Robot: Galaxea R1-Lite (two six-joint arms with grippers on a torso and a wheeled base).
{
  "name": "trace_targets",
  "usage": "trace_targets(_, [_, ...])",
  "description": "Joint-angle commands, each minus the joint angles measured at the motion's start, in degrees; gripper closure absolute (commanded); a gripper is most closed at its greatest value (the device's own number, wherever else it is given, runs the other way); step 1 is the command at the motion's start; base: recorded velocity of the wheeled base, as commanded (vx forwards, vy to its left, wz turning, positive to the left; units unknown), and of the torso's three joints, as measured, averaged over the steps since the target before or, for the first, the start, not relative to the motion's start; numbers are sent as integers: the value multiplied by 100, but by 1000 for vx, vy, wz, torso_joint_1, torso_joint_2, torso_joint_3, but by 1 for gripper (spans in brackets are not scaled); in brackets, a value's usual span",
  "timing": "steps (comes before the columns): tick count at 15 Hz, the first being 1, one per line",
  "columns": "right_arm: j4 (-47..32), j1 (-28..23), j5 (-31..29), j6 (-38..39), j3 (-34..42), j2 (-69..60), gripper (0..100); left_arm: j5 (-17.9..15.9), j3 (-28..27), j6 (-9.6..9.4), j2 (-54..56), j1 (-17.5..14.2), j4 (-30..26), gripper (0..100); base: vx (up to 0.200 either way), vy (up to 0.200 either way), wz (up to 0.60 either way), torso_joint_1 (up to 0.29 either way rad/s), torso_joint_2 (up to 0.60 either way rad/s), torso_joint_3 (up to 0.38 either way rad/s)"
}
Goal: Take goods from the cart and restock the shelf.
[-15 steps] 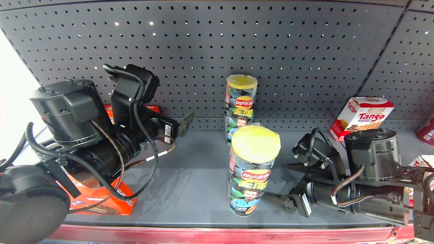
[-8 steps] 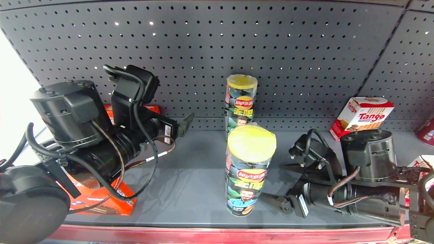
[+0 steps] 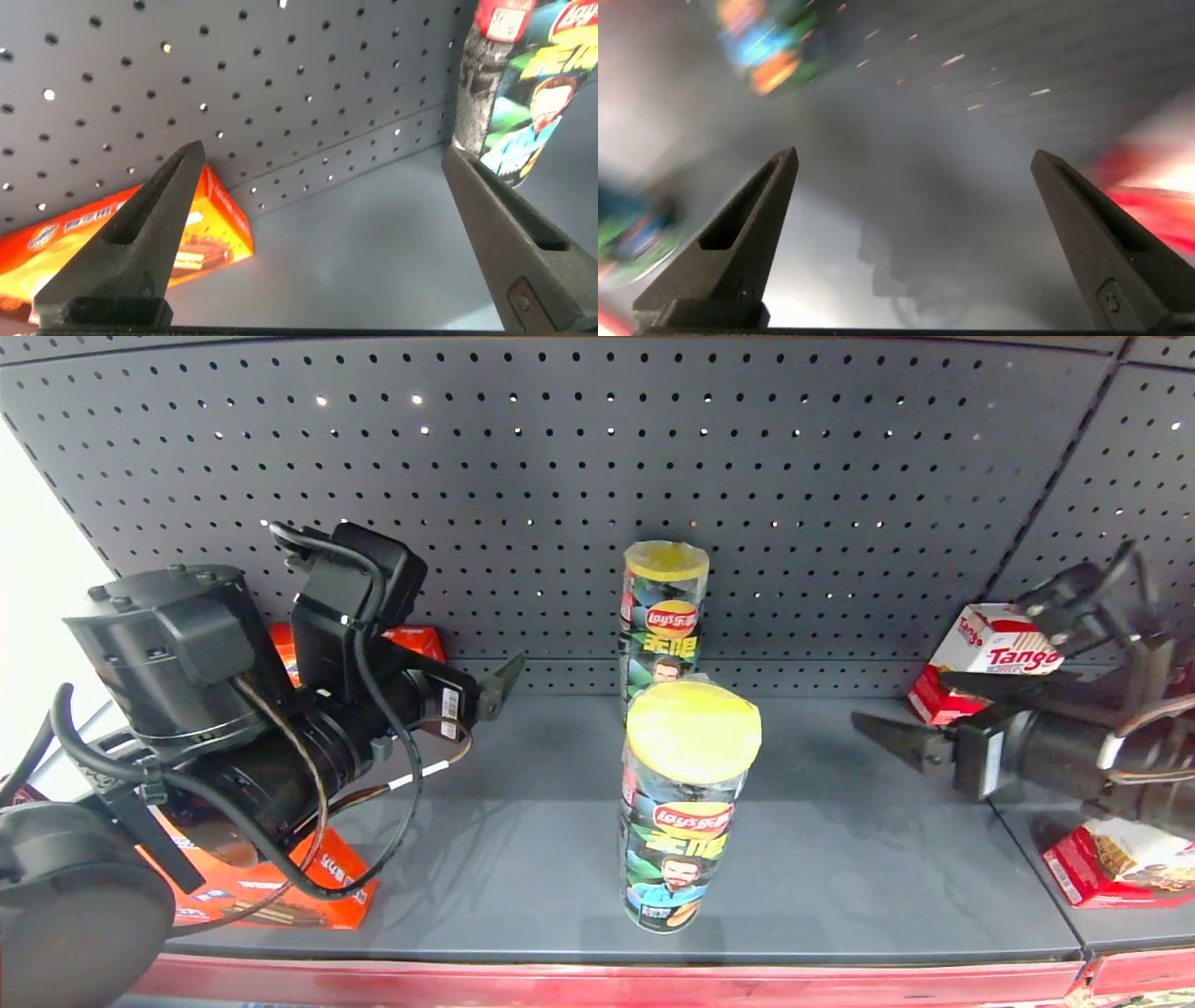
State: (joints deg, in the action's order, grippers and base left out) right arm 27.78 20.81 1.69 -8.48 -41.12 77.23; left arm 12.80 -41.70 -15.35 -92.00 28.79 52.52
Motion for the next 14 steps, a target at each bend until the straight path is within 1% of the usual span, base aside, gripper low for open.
trace_targets(1, [-36,-1017,-11,57,104,-1359,0,3,101,-3,104,-5,4,0,0,0,0,0,0,0])
trace_targets(2, [-54,-1272,-11,84,271,-1711,0,3,136,-3,130,-5,13,0,0,0,0,0,0,0])
trace_targets(3, [-1,-1562,-117,84,693,-2335,0,3,215,-3,209,-5,13,0,0,0,0,0,0,0])
trace_targets(5, [-89,-1571,-451,84,1405,-3539,0,3,312,5,341,-14,13,0,0,0,0,0,0,0])
trace_targets(6, [-247,-1589,-530,84,1616,-3979,0,3,312,5,341,-5,13,0,0,0,0,0,0,0])
trace_targets(7, [-581,-1615,-556,84,1748,-4462,0,3,312,5,341,-5,13,0,0,0,0,0,0,0])
trace_targets(9, [-1803,-1483,-521,154,2161,-5692,0,3,294,5,341,3,13,0,0,0,0,0,0,0])
trace_targets(11, [-2936,-1492,-521,321,2864,-7055,0,3,294,5,350,3,13,0,0,0,0,0,0,0])
trace_targets(12, [-2796,-1501,-565,523,3347,-7204,0,3,294,5,394,3,13,0,0,0,0,0,0,0])
trace_targets(14, [-1952,-1501,-521,611,4077,-7178,0,-6,312,5,473,12,13,0,0,0,0,0,0,0])
